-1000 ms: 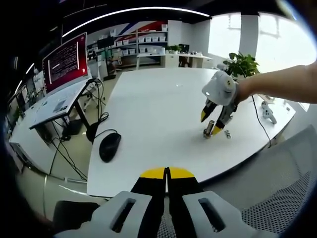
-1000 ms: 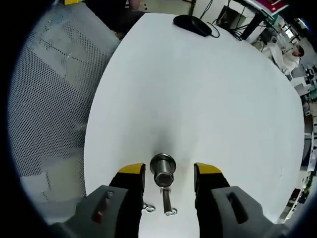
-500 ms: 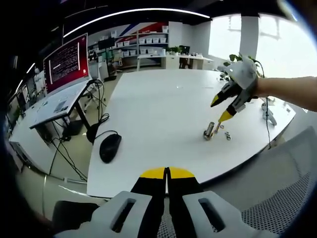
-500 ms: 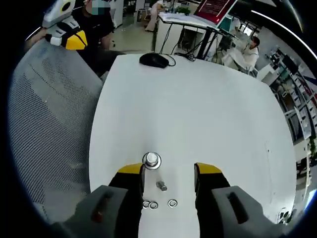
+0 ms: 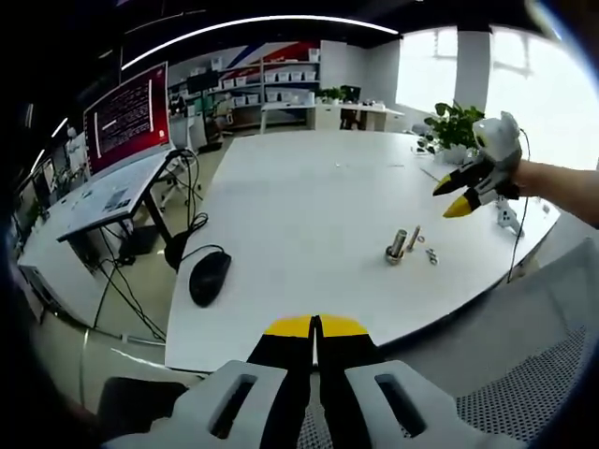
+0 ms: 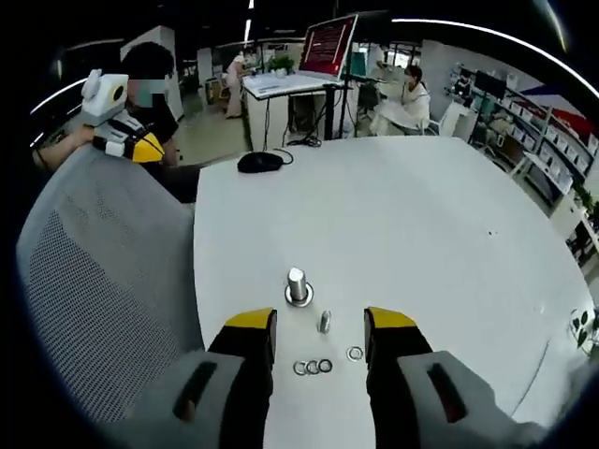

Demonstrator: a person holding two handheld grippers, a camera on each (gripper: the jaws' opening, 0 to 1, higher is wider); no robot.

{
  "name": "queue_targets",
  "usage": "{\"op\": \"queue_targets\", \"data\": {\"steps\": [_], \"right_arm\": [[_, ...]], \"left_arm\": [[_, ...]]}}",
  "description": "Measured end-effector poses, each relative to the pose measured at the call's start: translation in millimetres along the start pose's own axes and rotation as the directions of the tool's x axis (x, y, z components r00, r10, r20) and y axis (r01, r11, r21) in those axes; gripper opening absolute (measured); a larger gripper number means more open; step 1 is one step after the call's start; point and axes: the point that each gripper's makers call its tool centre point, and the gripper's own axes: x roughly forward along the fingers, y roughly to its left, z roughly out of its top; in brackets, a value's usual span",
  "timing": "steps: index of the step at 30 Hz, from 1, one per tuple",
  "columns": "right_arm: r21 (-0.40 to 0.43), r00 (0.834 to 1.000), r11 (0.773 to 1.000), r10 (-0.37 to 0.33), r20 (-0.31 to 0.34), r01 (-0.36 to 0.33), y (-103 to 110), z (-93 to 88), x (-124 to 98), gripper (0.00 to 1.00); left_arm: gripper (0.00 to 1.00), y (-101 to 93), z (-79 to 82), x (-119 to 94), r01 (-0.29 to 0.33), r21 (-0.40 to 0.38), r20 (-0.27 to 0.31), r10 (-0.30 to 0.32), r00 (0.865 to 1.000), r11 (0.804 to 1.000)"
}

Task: Place the washer onto the threaded stud by aligning its center hole with the stud, sliding it down to the base, and recovering from edge contact or off-axis alignment until the washer reaches the visible bottom stop.

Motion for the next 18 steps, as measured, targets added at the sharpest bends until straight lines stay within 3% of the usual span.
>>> {"op": "queue_targets", "data": {"steps": [5,13,18], "right_arm": [[0.051,0.999,0.999,-0.009,0.039,0.007,8,-6.4,-20,0.4],[0.115,0.993,0.992,-0.058,0.101,0.046,25,-1.5,-57,0.38],[0.146,0.989,0.988,-0.074,0.132,0.055,33,0.3,-66,0.38]], "left_arm": [[0.0,-0.5,0.5,0,0.005,0.0,0.004,-0.005,1.0,1.0],[0.0,0.7,1.2,0,-0.001,-0.007,0.005,0.001,1.0,1.0],[0.0,1.5,0.2,0,-0.006,-0.013,0.002,0.006,1.0,1.0]]}}
